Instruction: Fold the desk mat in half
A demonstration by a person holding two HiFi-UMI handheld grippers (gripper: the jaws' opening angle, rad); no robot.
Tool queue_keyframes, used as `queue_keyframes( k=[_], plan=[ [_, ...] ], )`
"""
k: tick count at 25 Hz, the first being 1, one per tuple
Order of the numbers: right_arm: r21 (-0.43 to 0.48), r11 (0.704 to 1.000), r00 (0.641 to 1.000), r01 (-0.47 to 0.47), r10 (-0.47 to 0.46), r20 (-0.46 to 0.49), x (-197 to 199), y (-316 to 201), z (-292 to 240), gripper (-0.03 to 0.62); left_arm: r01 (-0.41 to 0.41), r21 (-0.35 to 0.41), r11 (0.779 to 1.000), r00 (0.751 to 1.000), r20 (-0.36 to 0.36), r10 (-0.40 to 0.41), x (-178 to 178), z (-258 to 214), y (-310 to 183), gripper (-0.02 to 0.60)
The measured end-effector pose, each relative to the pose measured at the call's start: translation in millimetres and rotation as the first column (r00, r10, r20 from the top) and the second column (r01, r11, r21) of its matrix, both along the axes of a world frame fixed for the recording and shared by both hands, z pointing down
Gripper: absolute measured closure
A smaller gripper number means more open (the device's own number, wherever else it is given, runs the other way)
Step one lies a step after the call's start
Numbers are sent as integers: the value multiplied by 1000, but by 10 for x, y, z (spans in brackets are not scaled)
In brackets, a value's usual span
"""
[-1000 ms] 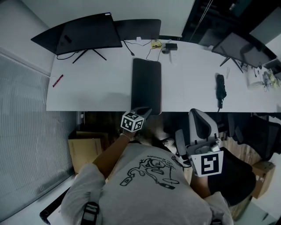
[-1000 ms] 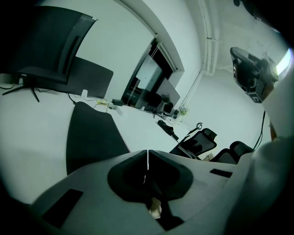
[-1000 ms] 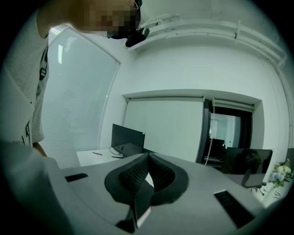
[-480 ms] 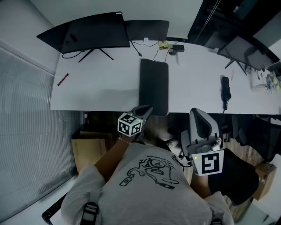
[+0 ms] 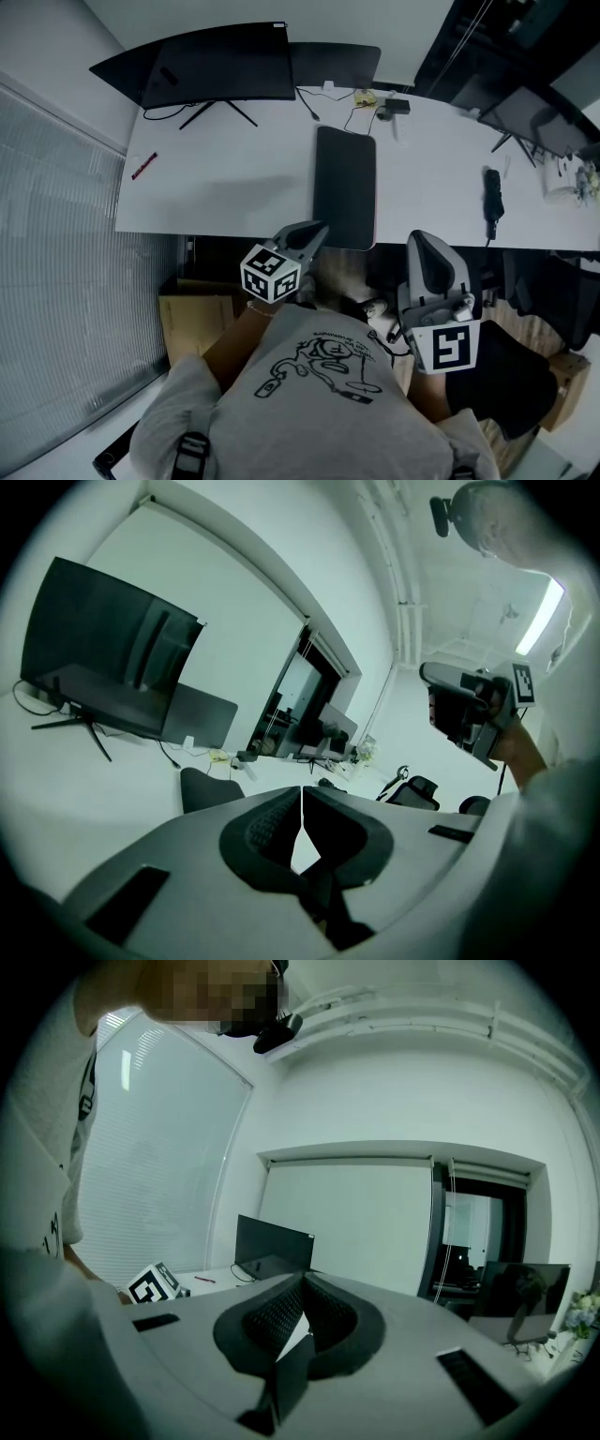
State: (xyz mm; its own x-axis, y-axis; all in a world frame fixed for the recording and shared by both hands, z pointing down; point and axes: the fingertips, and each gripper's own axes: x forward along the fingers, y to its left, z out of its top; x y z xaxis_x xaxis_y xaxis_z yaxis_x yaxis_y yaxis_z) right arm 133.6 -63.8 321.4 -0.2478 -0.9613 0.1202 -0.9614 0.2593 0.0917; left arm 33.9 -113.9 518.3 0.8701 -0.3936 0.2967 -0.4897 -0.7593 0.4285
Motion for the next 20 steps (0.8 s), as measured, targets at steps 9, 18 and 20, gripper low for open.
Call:
queue_keyframes(
  k=[9,18,20],
  plan=[
    [-6,1000,1000,14,-14,-11,-280,-137,33,588,39,125,991,999,-37,-35,-339,-597,-124,557],
    [-13,1000,1000,21,-21,-23,-498,-195,119,588,115,238,964,993,-59,-104,-715,-1052,-192,555],
    [-18,1000,999,21,-21,-25,-534,-205,150,588,126,261,957,992,-57,-115,-788,-1125,-199,555]
  ],
)
